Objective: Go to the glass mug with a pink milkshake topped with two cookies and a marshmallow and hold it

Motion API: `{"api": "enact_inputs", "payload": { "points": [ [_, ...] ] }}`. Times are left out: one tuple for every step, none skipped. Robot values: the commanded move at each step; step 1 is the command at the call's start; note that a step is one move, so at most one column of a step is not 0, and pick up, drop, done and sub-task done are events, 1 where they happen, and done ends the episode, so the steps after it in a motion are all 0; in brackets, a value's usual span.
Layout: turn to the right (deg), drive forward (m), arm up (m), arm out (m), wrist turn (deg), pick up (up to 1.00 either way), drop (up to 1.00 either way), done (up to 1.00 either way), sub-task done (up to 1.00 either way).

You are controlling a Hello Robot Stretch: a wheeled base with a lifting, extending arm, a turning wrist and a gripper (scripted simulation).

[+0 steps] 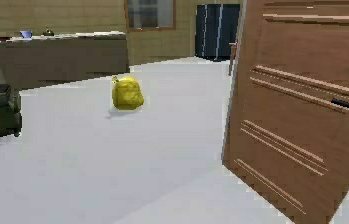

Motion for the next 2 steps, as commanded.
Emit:
{"api": "enact_inputs", "payload": {
  "points": [
    [0.0, 1.00, 0.00, 0.00, 0.0, 0.00, 0.00, 0.00, 0.00],
    [-3.0, 0.00, 0.00, 0.00, 0.0, 0.00, 0.00, 0.00, 0.00]
  ]
}}
